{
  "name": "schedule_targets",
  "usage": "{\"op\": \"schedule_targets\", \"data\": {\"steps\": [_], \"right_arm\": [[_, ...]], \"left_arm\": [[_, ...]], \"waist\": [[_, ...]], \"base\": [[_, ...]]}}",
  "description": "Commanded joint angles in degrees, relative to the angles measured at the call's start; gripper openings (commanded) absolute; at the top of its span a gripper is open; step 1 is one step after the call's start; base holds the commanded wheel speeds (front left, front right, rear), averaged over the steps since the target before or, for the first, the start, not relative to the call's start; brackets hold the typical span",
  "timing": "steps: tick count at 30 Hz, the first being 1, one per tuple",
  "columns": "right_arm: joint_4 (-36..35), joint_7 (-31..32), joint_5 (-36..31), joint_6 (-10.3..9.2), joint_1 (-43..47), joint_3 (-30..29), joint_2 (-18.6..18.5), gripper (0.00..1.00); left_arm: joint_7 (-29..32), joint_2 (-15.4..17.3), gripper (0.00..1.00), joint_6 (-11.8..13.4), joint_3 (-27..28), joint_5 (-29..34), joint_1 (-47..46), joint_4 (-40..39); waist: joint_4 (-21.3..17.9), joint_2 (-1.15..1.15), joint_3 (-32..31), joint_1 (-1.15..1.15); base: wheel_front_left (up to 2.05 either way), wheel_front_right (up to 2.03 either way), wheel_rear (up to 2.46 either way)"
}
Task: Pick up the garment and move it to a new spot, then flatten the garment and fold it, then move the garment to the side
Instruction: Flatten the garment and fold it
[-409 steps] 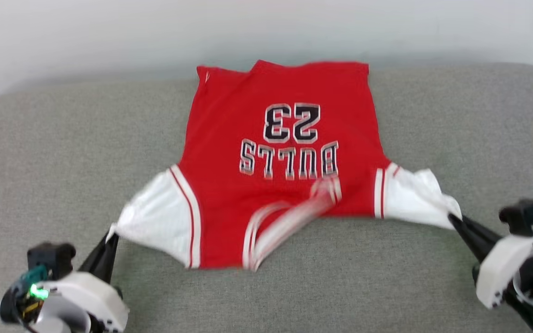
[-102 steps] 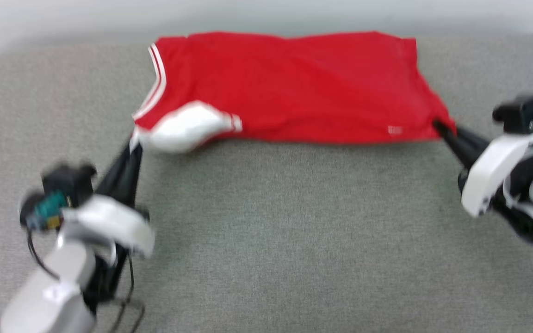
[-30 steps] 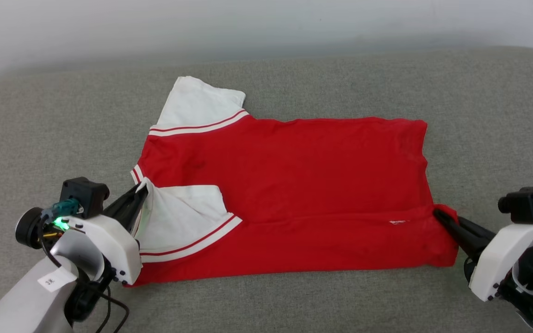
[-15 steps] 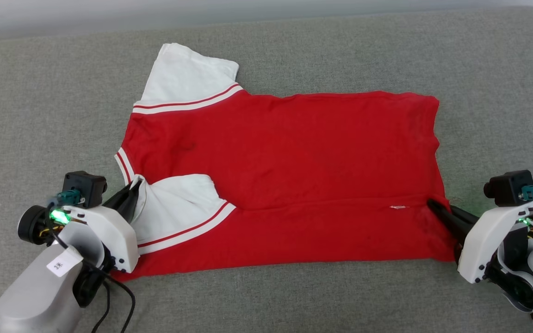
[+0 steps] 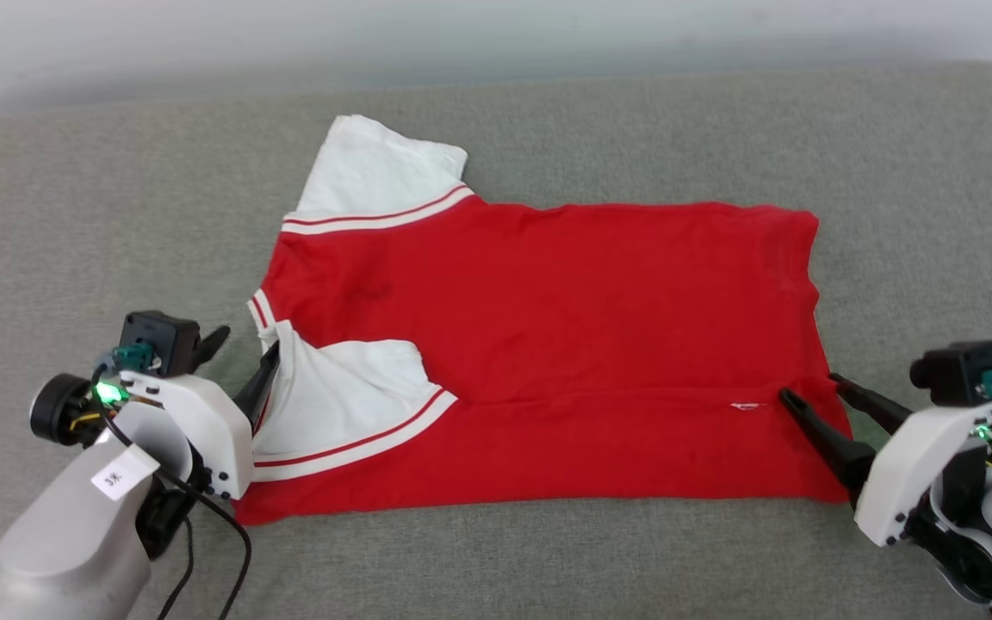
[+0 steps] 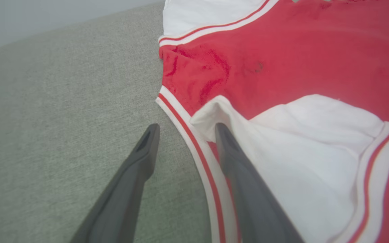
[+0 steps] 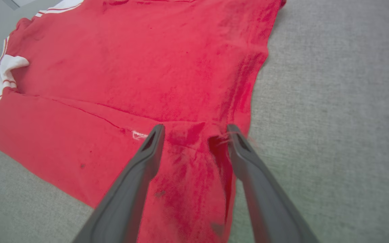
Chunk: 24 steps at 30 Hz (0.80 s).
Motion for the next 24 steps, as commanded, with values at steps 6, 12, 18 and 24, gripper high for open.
{"op": "schedule_targets", "data": {"steps": [6, 12, 18, 24], "right_arm": [[-2.8, -2.0, -0.4, -0.04, 4.9, -2.5, -1.8, 1.0], [-5.0, -1.4, -1.7, -0.04, 7.7, -5.0, -1.8, 1.0], [-6.8, 0.3, -3.4, -0.04, 9.6, -7.6, -0.9, 1.0], [-8.4, 2.1, -4.8, -0.04, 10.7, -9.8, 0.2, 1.0]], "left_arm": [[5.7, 2.8, 1.0, -0.4, -0.8, -0.9, -2.3, -5.0], [21.6, 5.4, 1.0, -1.0, -2.8, -6.0, -4.0, -10.4], [37.1, 7.2, 1.0, -1.2, -4.6, -12.9, -5.2, -14.7], [46.8, 8.4, 1.0, -1.2, -7.1, -15.7, -5.4, -16.3]], "waist": [[2.5, 0.0, -4.6, 0.0], [3.4, 0.0, -6.5, 0.0], [3.7, 0.0, -7.2, 0.0], [3.4, 0.0, -6.7, 0.0]], "base": [[0.0, 0.0, 0.0], [0.0, 0.0, 0.0], [0.0, 0.0, 0.0], [0.0, 0.0, 0.0]]}}
